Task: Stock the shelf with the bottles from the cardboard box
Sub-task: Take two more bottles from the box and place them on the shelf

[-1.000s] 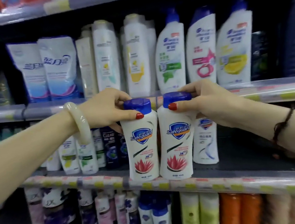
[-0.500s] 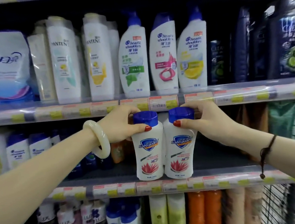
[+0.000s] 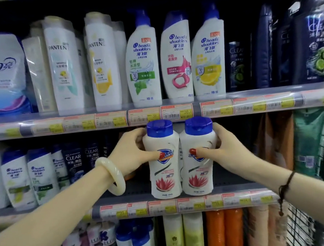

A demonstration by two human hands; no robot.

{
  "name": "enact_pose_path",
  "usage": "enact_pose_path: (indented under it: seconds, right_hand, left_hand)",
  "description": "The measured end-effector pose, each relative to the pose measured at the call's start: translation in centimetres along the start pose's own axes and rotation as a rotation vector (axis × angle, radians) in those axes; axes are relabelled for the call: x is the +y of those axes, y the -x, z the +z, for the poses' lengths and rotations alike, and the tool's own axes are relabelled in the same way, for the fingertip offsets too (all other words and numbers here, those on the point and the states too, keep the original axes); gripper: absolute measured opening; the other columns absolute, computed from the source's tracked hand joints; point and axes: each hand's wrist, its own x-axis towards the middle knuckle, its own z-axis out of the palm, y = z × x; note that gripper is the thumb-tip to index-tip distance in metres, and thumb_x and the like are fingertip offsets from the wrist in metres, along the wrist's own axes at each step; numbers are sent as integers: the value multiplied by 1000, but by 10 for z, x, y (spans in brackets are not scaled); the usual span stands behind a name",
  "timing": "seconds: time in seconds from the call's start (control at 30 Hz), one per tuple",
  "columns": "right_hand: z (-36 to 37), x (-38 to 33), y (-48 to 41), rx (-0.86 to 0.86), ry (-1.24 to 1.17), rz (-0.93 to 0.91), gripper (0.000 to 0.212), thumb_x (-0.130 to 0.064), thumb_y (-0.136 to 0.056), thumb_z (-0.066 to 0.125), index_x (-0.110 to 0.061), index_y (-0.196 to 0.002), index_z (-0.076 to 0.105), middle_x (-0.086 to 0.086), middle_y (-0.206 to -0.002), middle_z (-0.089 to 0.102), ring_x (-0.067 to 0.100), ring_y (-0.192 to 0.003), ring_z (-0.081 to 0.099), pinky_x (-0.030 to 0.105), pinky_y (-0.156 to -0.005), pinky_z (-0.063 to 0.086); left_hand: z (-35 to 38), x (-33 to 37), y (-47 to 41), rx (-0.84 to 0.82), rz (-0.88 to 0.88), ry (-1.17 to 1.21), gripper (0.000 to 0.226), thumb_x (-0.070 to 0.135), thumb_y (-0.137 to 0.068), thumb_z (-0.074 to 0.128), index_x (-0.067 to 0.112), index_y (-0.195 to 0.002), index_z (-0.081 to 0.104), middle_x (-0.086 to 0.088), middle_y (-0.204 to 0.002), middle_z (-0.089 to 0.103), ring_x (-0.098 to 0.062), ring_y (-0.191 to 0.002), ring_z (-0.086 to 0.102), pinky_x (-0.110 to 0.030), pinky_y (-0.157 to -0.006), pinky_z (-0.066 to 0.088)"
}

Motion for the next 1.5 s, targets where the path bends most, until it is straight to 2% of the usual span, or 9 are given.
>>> enact_pose_path:
  seconds: [0.07,0.13,0.23,0.43,0.63,0.77,0.93,1.3,1.5]
  right_hand:
    - [6,12,5,33,-61,36,46,-17,-76,74,-22,-115,50,-10,-102,66,0,-86,66,14,-64,55]
    - [12,24,10,-12,-92,64,45,-19,-81,70,-20,-121,49,-10,-105,67,1,-89,67,14,-68,56]
    - [20,36,15,-84,-105,118,48,-24,-85,65,-24,-128,43,-8,-115,65,7,-104,64,25,-86,55]
    - [18,39,15,-128,-110,184,53,-18,-82,69,-21,-128,41,-1,-119,64,15,-110,62,44,-97,51]
    - [13,36,16,-135,-211,199,36,-13,-81,69,-27,-111,54,-1,-108,71,17,-98,69,38,-84,57]
    - [9,42,25,-196,-208,251,35,-17,-80,70,-22,-112,58,1,-103,74,16,-92,72,33,-75,60]
    - [15,51,26,-178,-229,310,30,-19,-80,70,-22,-109,62,2,-102,75,21,-92,72,44,-84,57]
    - [20,43,-17,-114,-319,329,24,-19,-81,69,-16,-104,64,3,-92,76,19,-82,73,34,-69,57]
    - [20,50,-30,-102,-293,273,31,-12,-79,71,-24,-105,59,1,-101,73,18,-89,70,29,-68,56]
  left_hand:
    - [5,-11,1,4,-29,48,44,-4,-68,75,20,-102,61,5,-99,70,-7,-90,69,-19,-71,57]
    - [13,-21,3,-3,-59,65,41,0,-69,76,25,-98,62,3,-101,71,-13,-97,67,-29,-81,57]
    - [21,-33,7,22,-122,146,38,0,-70,75,25,-96,62,-2,-103,70,-21,-101,66,-42,-91,53]
    - [26,-41,9,30,-163,238,38,-4,-73,71,22,-100,63,-10,-109,69,-27,-106,64,-51,-94,50]
    - [23,-33,11,15,-168,280,32,0,-76,68,10,-106,64,-8,-101,71,-22,-95,69,-37,-80,58]
    - [19,-37,16,-45,-195,269,23,4,-75,70,16,-95,68,-1,-90,75,-18,-86,72,-33,-72,59]
    - [22,-45,16,-46,-249,265,18,5,-76,70,15,-91,69,-1,-89,75,-19,-87,71,-35,-74,58]
    - [15,-43,-15,-22,-333,299,17,8,-78,70,12,-94,66,-8,-95,72,-26,-94,67,-47,-86,53]
    - [13,-45,-31,-35,-311,346,23,6,-80,66,10,-103,63,-9,-102,70,-25,-97,67,-41,-81,54]
